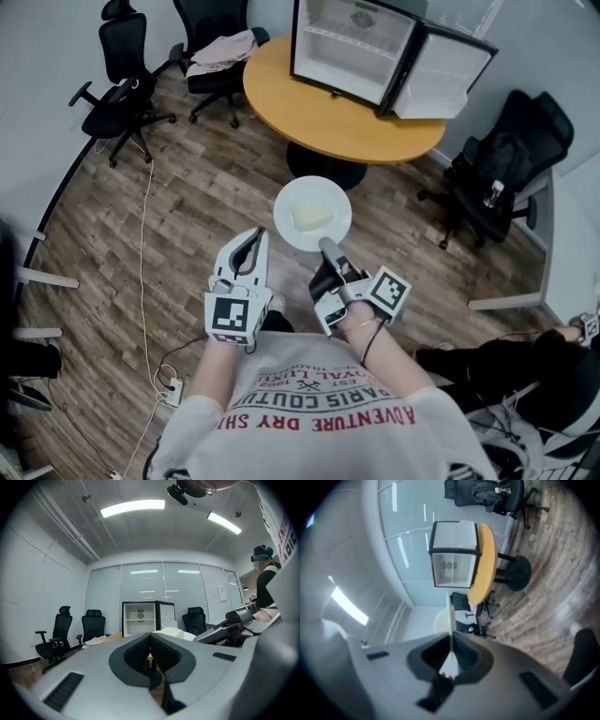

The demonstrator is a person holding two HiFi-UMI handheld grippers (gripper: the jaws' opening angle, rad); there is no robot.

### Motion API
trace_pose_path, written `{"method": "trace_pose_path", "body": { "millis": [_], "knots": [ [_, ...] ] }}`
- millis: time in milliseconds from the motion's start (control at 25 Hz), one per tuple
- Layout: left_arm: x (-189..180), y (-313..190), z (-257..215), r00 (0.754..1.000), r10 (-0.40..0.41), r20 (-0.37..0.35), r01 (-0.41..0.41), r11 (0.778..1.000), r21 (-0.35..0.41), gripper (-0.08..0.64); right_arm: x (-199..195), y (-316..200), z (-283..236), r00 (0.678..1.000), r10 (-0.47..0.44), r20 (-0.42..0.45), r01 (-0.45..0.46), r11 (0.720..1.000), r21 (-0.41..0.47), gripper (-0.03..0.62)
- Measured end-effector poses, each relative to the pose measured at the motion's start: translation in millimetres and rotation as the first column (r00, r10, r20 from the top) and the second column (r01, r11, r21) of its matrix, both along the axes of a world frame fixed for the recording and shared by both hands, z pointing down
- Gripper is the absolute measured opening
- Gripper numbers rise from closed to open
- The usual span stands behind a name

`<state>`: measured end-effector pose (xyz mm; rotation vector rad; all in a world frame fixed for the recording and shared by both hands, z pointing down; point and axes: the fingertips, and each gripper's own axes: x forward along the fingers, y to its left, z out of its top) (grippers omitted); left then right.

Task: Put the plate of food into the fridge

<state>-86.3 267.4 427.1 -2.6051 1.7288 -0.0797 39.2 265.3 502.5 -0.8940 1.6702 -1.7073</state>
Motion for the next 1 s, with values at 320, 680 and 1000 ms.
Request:
{"method": "trace_pose_path", "body": {
  "millis": [320, 680, 1000],
  "knots": [
    [-16.0, -102.9, -34.6, 0.998, 0.055, 0.018, -0.055, 0.998, -0.017, 0.034, -19.3, -98.8, -40.5, 0.999, 0.047, 0.017, -0.047, 0.999, 0.006, 0.038],
    [-51.5, -130.7, -13.3, 0.995, 0.100, 0.021, -0.100, 0.995, -0.029, 0.034, -53.4, -124.5, -23.7, 0.995, 0.095, 0.016, -0.095, 0.995, -0.007, 0.038],
    [-52.4, -171.1, 6.3, 0.996, 0.081, 0.034, -0.079, 0.996, -0.050, 0.034, -55.4, -170.8, -12.2, 0.997, 0.074, 0.023, -0.075, 0.997, 0.007, 0.038]
  ]
}}
